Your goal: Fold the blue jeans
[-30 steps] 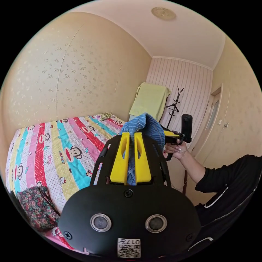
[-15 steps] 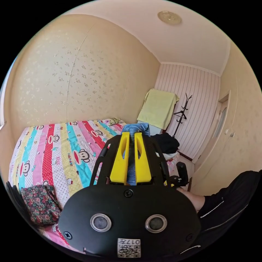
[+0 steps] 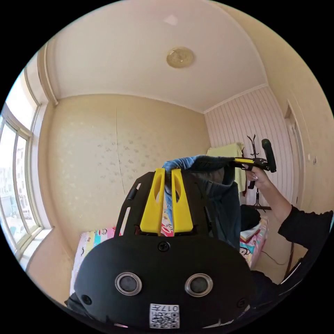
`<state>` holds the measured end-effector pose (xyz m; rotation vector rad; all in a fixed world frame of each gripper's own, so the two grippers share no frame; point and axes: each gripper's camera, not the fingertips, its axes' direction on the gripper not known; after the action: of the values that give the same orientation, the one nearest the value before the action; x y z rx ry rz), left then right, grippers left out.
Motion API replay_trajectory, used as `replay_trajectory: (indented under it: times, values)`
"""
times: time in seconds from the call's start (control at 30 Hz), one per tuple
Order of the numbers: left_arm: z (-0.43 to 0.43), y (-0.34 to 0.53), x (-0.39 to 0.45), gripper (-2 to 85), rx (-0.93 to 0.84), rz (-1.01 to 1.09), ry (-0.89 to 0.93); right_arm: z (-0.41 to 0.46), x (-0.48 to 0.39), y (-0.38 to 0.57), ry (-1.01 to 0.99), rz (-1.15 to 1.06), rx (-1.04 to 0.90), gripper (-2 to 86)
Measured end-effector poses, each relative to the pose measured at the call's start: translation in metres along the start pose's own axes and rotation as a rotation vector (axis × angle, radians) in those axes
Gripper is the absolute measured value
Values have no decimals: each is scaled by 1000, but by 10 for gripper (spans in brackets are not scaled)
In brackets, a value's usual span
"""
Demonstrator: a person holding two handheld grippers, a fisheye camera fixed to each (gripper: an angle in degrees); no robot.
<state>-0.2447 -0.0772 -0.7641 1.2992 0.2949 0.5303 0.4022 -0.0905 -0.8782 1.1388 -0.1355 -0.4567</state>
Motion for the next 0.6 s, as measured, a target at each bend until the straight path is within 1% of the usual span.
replay_trajectory:
  times: [0.07, 0.1, 0.13, 0.17, 0.2, 0.27, 0.3, 0.33, 0.37, 0.43, 0.47, 0.5, 0.53, 0.6]
  values:
    - [-14, -32, 5, 24, 21, 42, -68, -17, -4, -37, 67, -24, -15, 31]
    - [-16, -52, 5, 26, -24, 51, -102, -21, -8, -58, 93, -45, -78, 31]
    - [-16, -69, 4, 28, -86, 53, -120, -22, -9, -68, 102, -49, -107, 31]
    - [-18, -76, 3, 28, -107, 51, -123, -29, -12, -81, 118, -33, -120, 31]
    - [-28, -85, 5, 29, -97, 48, -141, -42, -15, -89, 128, -4, -80, 31]
    - [-49, -93, 19, 29, -20, 85, -237, -63, -23, -99, 163, 11, -10, 31]
    - [-62, -96, 33, 29, 41, 127, -325, -74, -31, -105, 201, -16, 17, 31]
    - [-70, -98, 42, 29, 83, 158, -375, -77, -35, -109, 221, -38, 13, 30]
    - [-73, -101, 43, 29, 79, 169, -373, -80, -39, -116, 255, -57, -13, 30]
    - [-75, -117, 35, 31, -33, 134, -296, -87, -34, -124, 228, -6, -23, 30]
    - [-76, -119, 31, 32, -47, 110, -273, -92, -31, -127, 191, 26, -12, 30]
    - [-82, -121, 28, 33, -33, 90, -248, -98, -31, -128, 162, 39, 7, 30]
    - [-89, -120, 31, 34, 2, 116, -269, -101, -32, -129, 156, 35, 13, 31]
    - [-99, -116, 40, 35, 53, 155, -306, -113, -44, -130, 220, -21, 41, 31]
